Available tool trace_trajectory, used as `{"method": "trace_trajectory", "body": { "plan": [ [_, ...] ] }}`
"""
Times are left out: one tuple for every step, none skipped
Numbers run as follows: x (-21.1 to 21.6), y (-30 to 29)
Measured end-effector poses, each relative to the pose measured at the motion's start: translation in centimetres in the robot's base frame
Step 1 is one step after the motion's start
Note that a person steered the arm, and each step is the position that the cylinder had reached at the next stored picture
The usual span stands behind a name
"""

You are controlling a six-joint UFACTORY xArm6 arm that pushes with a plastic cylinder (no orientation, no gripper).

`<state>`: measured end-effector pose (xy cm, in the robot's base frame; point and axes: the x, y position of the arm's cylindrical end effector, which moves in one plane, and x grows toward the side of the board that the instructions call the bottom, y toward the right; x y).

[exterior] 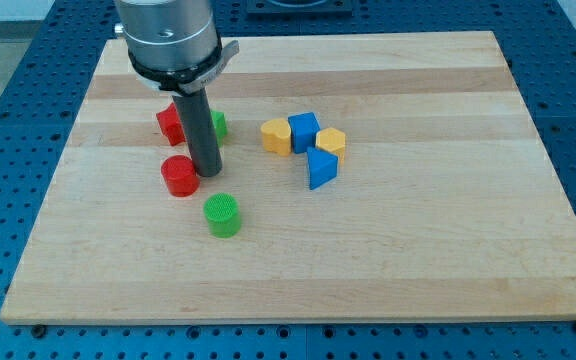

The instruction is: Push the green circle between the green star and the red circle

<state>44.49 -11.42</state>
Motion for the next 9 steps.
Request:
{"method": "trace_trajectory", "body": {
  "plan": [
    [1.6, 2.7],
    [4.8, 6.2],
    [7.5, 7.9],
    [12.0, 7.4],
    [15.3, 3.1],
    [15.2, 2.2],
    [11.3, 2.3],
    [6.2, 4.0],
    [1.8, 4.9]
  ]
}}
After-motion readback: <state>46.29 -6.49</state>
